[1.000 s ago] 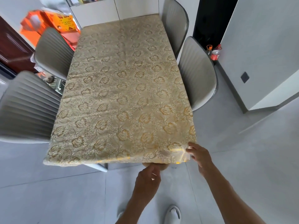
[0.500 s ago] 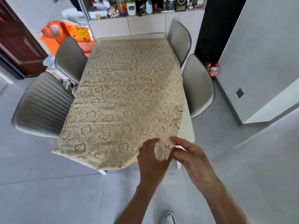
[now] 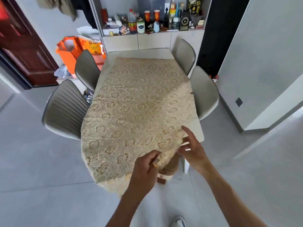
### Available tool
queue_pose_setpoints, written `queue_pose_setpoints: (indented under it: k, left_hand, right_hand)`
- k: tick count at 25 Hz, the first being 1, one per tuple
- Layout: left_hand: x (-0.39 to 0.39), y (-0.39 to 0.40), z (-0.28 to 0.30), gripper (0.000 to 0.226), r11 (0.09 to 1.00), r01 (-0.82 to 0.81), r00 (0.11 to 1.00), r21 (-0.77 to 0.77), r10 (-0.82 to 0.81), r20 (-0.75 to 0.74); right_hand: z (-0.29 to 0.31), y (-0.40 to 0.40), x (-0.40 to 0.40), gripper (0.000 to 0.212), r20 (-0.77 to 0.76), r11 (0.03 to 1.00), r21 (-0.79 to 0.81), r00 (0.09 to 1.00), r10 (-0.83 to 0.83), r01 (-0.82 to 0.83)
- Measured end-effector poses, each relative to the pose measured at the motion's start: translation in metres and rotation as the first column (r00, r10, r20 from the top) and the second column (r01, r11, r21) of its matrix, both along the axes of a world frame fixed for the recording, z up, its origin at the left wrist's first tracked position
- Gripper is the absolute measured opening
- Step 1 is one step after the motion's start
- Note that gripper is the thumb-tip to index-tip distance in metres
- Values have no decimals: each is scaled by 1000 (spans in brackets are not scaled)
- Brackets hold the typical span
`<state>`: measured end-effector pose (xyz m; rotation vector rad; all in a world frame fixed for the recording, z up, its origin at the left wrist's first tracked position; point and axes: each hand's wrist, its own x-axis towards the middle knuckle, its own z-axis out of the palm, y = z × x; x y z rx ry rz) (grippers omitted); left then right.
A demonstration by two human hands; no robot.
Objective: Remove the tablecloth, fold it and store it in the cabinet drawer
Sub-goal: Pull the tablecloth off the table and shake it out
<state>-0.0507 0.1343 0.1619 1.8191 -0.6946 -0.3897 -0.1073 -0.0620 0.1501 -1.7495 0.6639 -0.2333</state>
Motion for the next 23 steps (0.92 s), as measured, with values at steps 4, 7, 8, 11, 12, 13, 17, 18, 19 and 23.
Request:
queue_pose_setpoints:
  k: [4, 7, 8, 11, 12, 13, 17, 18, 19, 23]
  left_hand:
    - [4, 53, 42, 39, 985, 168, 983, -42, -170, -65]
    - [25, 69, 60, 16, 997, 16, 999, -70, -19, -45]
    - [36, 71, 60, 15, 994, -101, 995, -52, 101, 4]
    - [68, 63, 56, 38, 928, -354, 926, 118, 330, 186]
    - [71, 57, 53, 33, 950, -277, 956, 140, 259, 134]
    - [70, 49, 51, 20, 981, -145, 989, 127, 144, 16]
    - [44, 31, 21, 14, 982, 174, 950, 79, -146, -277]
    - [38, 30, 14, 10, 966, 214, 961, 142, -182, -208]
    - [32, 27, 15, 15, 965, 206, 955, 163, -163, -247]
    - [21, 0, 13, 23, 992, 105, 966, -76, -120, -231]
  right_hand:
    - [-9, 14, 8, 65, -17, 959, -283, 1000, -10, 5]
    - [-8, 34, 6, 23, -5, 947, -287, 988, -153, 145]
    - [-5, 45, 0, 15, -14, 949, -249, 979, -205, 196]
    - [12, 80, -28, 26, 98, 968, -166, 980, -174, 189]
    - [20, 90, -38, 36, 151, 989, -87, 983, -104, 118]
    - [26, 98, -45, 40, 229, 999, 31, 973, -30, 23]
    - [33, 100, -48, 28, 352, 921, 337, 933, 70, -196]
    - [33, 94, -45, 26, 366, 897, 382, 928, 75, -223]
    - [33, 86, -43, 25, 380, 867, 431, 922, 77, -250]
    - [30, 35, -32, 29, 280, 635, 763, 947, -155, -121]
